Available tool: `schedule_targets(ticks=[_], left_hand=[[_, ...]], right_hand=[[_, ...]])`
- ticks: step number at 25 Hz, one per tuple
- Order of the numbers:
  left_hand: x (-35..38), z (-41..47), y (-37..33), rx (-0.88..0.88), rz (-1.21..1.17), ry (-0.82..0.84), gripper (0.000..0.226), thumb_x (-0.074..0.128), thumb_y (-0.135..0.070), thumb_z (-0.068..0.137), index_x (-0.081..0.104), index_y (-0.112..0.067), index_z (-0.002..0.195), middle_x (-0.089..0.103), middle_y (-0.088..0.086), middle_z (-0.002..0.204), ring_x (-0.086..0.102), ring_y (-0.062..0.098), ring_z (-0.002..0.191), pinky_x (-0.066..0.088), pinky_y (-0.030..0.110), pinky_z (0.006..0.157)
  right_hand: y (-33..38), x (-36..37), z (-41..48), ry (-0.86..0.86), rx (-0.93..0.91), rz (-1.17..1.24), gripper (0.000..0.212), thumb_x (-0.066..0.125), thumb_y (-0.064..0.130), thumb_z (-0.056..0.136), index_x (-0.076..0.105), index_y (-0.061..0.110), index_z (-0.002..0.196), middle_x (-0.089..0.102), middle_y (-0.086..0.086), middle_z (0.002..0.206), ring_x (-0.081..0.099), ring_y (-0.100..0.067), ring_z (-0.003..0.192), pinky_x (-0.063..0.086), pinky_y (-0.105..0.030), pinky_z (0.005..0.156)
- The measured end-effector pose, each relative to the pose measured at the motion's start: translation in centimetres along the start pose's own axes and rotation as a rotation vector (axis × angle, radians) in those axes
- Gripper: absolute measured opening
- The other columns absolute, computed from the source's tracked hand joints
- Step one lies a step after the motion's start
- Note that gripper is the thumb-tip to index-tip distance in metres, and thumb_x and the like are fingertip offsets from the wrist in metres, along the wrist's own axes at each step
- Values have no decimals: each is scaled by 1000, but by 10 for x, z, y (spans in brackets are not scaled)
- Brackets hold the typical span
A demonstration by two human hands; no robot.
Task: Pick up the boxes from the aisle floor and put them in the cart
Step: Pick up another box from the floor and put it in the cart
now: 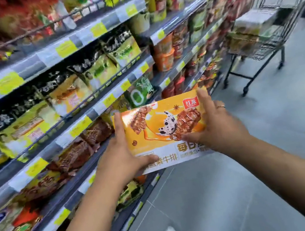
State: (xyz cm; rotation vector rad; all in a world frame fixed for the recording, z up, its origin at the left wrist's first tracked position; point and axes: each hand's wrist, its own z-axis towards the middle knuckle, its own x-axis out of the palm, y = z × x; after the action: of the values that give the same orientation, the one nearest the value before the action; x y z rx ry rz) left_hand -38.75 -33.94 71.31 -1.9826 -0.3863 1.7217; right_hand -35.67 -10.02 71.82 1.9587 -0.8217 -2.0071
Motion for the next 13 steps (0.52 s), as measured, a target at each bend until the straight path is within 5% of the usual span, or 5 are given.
schedule_targets(ticks=[13], left_hand=[[101, 304, -193, 454, 100, 304, 150, 84, -65, 53, -41, -47, 135, 38, 5, 153, 51, 29, 126, 48, 43, 95]], right_hand=[[-157, -81, 185, -290, 487, 38, 123, 76, 64, 62, -8, 41, 149, 42, -13, 131, 53, -34, 117, 47, -41, 85]])
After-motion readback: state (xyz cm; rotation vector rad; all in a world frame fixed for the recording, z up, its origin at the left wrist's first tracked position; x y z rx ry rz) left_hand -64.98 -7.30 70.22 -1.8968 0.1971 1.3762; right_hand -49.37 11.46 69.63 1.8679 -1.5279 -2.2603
